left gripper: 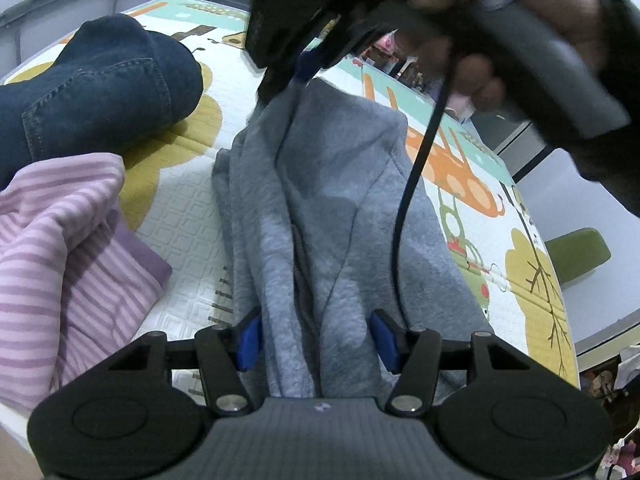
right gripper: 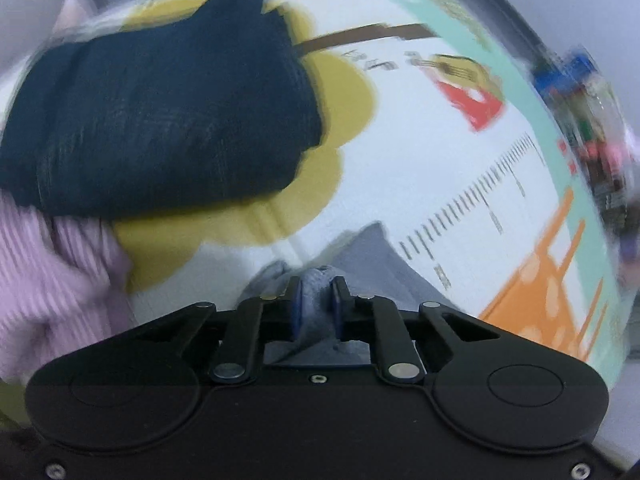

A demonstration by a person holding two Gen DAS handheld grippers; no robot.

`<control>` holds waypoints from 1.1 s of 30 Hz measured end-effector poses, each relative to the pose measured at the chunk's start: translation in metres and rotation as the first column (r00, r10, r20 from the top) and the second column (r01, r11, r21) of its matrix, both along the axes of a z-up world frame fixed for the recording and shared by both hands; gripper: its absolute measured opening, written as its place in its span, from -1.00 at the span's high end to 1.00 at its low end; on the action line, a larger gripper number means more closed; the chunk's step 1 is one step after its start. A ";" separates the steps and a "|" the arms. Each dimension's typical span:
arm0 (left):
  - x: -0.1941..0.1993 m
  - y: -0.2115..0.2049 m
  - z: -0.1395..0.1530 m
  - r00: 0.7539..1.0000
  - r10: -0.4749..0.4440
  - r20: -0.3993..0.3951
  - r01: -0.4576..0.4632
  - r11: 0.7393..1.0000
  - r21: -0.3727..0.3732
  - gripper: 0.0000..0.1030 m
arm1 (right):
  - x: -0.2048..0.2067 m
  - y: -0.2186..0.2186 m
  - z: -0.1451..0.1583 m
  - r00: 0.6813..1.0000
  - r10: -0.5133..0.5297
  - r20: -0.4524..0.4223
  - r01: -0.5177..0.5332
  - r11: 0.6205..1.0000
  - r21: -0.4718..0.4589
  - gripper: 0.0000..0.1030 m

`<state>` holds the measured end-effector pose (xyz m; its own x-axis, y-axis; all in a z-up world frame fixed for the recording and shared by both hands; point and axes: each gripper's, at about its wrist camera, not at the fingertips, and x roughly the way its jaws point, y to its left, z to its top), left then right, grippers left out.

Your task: Fold clothes

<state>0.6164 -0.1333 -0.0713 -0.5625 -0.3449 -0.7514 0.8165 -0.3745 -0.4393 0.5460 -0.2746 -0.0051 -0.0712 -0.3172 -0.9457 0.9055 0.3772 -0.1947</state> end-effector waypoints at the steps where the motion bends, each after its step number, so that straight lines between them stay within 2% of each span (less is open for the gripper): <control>1: 0.000 0.000 0.000 1.000 -0.003 0.000 0.003 1.000 0.003 -0.14 | -0.009 0.004 0.010 0.998 -0.040 0.046 0.041 0.999 -0.030 0.73; 3: 0.000 -0.001 -0.002 1.000 -0.003 -0.003 0.003 1.000 0.007 -0.15 | -0.028 0.013 0.031 0.984 -0.114 0.137 0.127 0.988 -0.088 0.73; 6: 0.002 -0.003 -0.003 1.000 0.002 -0.010 -0.002 1.000 0.014 -0.17 | -0.051 0.034 0.048 0.953 -0.197 0.230 0.244 0.949 -0.199 0.72; 9: 0.006 -0.004 -0.003 1.000 0.002 -0.012 -0.002 1.000 0.018 -0.18 | -0.072 0.046 0.052 0.908 -0.252 0.334 0.348 0.898 -0.268 0.69; 11: 0.005 -0.004 -0.005 1.000 0.001 -0.006 -0.001 1.000 0.020 -0.18 | -0.087 0.049 0.056 0.865 -0.283 0.415 0.421 0.860 -0.290 0.68; 14: -0.002 -0.004 -0.007 1.000 0.009 0.000 -0.009 1.000 0.019 -0.18 | -0.099 0.051 0.069 0.837 -0.289 0.464 0.470 0.814 -0.341 0.64; 15: -0.004 -0.004 -0.007 1.000 0.009 0.001 -0.009 1.000 0.020 -0.18 | -0.100 0.050 0.072 0.842 -0.275 0.465 0.458 0.819 -0.345 0.59; 20: -0.006 0.000 -0.006 1.000 -0.008 0.016 0.008 1.000 0.019 -0.24 | -0.085 0.043 0.062 0.905 -0.219 0.364 0.333 0.898 -0.288 0.59; 25: -0.003 0.005 -0.011 1.000 -0.005 0.007 0.005 0.999 0.050 -0.27 | -0.078 0.028 0.025 0.891 -0.238 0.386 0.298 0.949 -0.104 0.61; 28: -0.001 0.007 -0.017 1.000 -0.005 0.001 0.005 0.997 0.080 -0.28 | -0.068 0.021 -0.007 0.905 -0.265 0.333 0.298 0.953 -0.050 0.61; 31: -0.002 0.010 -0.021 1.000 -0.003 0.002 0.003 0.995 0.098 -0.28 | -0.065 0.014 -0.044 0.904 -0.307 0.297 0.318 0.948 0.012 0.61; 33: -0.002 0.012 -0.024 1.000 -0.001 0.003 0.001 0.994 0.111 -0.28 | -0.060 0.014 -0.056 0.920 -0.287 0.268 0.295 0.955 0.009 0.60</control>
<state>0.6144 -0.1213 -0.0948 -0.5605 -0.2589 -0.7867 0.8175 -0.3248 -0.4756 0.4858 -0.2604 -0.0613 0.0858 -0.3497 -0.9329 0.9945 0.0867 0.0590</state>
